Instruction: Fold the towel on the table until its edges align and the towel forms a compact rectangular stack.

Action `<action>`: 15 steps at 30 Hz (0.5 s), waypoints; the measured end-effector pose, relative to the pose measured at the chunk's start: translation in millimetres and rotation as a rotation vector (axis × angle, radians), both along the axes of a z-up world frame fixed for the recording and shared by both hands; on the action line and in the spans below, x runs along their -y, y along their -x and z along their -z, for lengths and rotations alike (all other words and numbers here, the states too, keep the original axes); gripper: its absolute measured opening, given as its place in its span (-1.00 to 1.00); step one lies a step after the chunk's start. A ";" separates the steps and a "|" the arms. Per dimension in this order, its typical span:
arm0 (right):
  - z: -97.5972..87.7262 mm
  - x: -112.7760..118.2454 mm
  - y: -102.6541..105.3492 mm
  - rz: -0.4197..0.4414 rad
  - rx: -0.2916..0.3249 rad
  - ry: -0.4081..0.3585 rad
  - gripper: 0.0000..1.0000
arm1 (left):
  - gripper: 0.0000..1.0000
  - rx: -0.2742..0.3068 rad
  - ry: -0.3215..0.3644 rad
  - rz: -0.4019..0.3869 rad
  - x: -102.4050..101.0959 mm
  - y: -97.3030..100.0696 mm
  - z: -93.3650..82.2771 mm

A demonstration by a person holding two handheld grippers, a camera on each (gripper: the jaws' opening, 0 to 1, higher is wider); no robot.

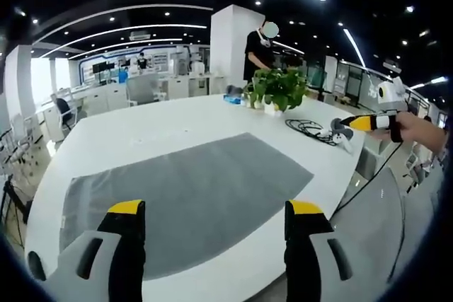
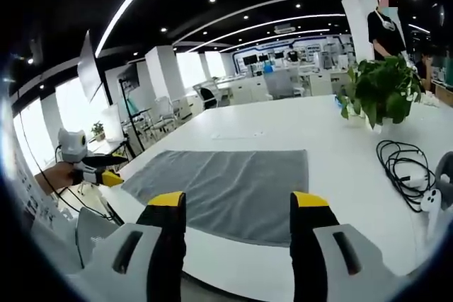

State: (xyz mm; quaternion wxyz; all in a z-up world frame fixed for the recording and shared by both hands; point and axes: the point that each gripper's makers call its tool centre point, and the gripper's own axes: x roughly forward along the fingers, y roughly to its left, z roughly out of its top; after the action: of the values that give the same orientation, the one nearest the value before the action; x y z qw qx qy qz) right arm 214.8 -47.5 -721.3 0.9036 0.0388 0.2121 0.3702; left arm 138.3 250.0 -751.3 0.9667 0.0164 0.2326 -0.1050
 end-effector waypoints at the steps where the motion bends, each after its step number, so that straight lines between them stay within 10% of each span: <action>1: -0.1 0.7 -0.9 0.002 0.001 0.002 0.17 | 0.66 -0.001 -0.002 0.004 1.6 -0.7 0.1; 15: -3.9 4.6 -12.5 -0.020 0.020 0.017 0.15 | 0.66 0.001 -0.010 0.107 40.6 -14.3 -4.9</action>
State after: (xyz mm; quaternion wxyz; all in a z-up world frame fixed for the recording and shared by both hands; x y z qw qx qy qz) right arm 227.4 -52.1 -717.4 0.9023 0.0254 0.2064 0.3776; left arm 152.6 209.4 -746.4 0.9598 0.0337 0.2313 -0.1552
